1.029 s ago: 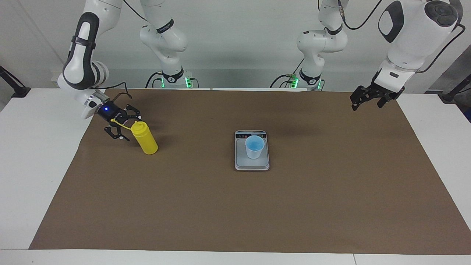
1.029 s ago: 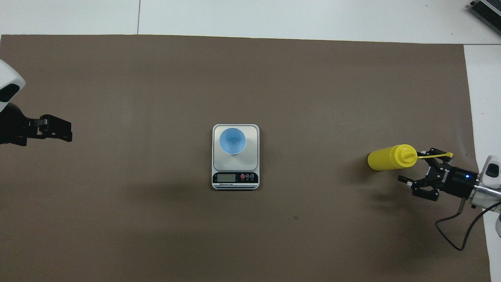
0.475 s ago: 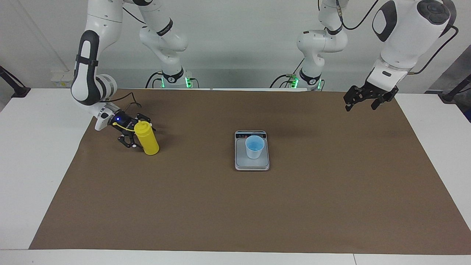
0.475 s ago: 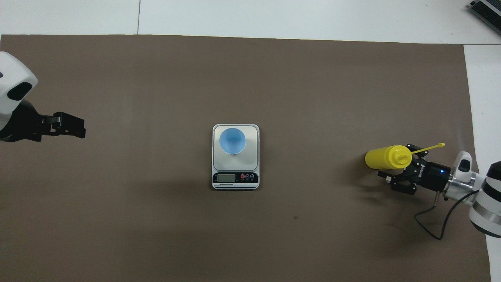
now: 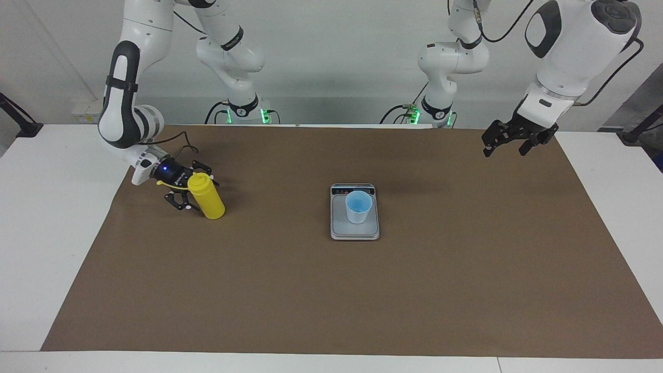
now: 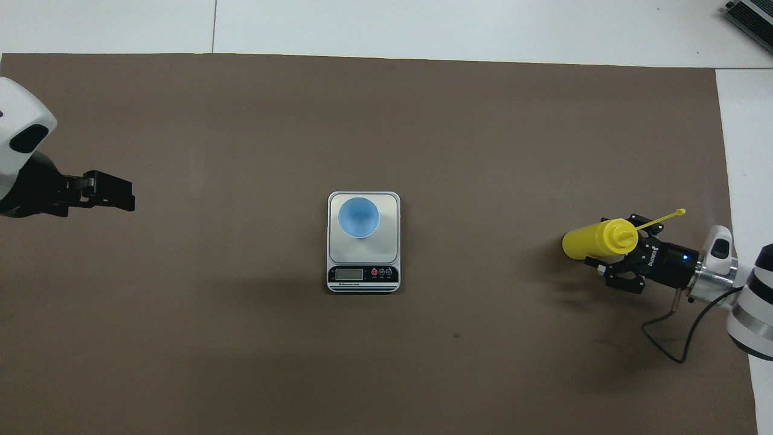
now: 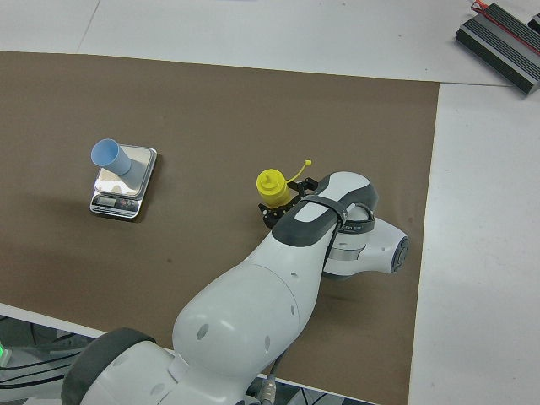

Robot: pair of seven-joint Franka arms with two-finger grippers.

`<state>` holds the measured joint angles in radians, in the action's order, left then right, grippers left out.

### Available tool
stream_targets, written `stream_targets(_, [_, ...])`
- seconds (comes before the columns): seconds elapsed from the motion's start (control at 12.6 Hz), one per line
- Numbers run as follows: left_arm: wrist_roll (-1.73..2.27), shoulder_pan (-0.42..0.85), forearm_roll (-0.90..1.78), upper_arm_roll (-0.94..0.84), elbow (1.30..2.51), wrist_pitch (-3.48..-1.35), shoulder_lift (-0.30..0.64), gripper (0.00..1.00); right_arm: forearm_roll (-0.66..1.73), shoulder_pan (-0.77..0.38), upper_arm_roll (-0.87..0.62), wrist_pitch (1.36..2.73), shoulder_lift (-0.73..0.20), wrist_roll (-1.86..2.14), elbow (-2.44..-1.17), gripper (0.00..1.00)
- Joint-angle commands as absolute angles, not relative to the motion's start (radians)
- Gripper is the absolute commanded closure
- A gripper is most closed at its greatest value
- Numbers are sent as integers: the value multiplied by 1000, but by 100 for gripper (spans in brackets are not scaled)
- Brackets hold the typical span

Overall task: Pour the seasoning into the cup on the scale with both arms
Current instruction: 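Reach the right gripper to the yellow squeeze bottle and grasp it, then lift the yellow bottle with the right gripper toward the cup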

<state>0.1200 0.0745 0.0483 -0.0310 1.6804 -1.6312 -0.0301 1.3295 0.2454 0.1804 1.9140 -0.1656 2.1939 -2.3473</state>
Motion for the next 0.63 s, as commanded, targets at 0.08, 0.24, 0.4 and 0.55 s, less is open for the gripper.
stream_targets(0.08, [118,83,64,-21,1717,-1644,-60,0,1354,232,169,1913,-184,2184,-2318,3])
stream_targets(0.24, [118,84,63,-21,1717,-1640,-60,0,1355,226,169,1916,-186,2183,-2313,11])
stream_targets(0.4, [118,81,63,-21,1717,-1641,-60,0,1351,222,169,1921,-180,2168,-2295,36])
stream_targets(0.55, [121,83,63,-21,1717,-1640,-60,0,1347,201,170,1922,-170,2114,-2281,57])
